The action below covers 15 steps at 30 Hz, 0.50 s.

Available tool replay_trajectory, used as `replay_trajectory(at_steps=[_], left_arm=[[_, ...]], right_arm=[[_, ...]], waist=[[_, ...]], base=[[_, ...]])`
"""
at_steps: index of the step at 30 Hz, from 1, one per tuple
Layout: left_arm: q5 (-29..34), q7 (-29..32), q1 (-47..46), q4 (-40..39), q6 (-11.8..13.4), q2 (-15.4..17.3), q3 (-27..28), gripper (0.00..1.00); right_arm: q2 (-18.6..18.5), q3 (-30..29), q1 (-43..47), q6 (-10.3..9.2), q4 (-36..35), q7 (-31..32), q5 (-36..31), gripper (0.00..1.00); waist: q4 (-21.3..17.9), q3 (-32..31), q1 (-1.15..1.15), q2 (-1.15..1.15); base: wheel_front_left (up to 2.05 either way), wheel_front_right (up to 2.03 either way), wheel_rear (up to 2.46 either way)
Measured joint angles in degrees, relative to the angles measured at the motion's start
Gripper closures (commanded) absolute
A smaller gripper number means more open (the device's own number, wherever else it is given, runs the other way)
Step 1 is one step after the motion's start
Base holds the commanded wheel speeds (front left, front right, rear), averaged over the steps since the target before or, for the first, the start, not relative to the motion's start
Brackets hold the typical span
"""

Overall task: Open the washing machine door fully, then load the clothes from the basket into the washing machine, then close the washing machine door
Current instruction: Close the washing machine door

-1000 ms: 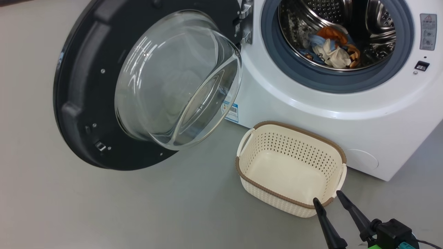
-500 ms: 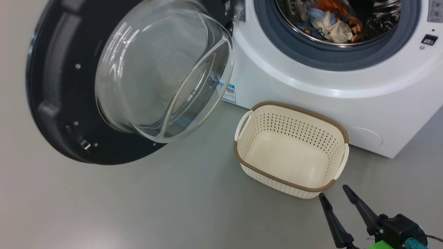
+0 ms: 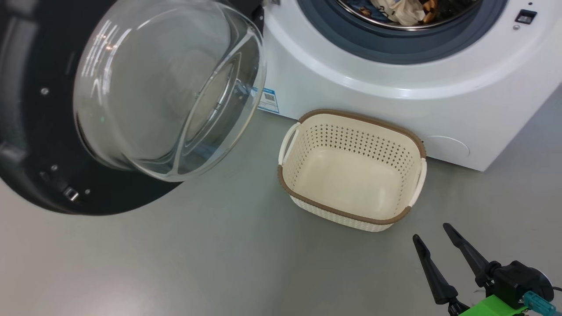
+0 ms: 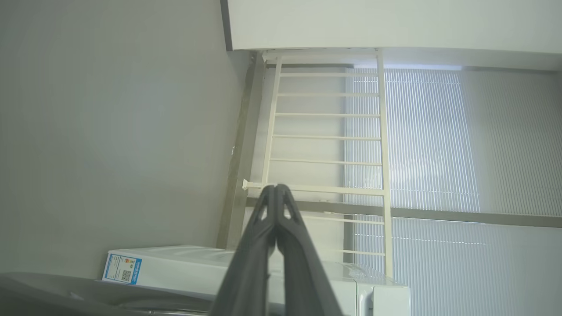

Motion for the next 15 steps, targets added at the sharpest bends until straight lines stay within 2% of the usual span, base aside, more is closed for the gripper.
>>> replay_trajectory(at_steps=[15], left_arm=[[-0.9,8.1,-1.9,6.9,-3.6,0.8,-3.5,1.0]], right_arm=[[-0.3,-0.1,0.0,0.0,-0.1,0.0,0.0,0.0]], waist=[[-2.3,0.0,-0.01,0.0]], base=[[0.0,0.0,0.0]])
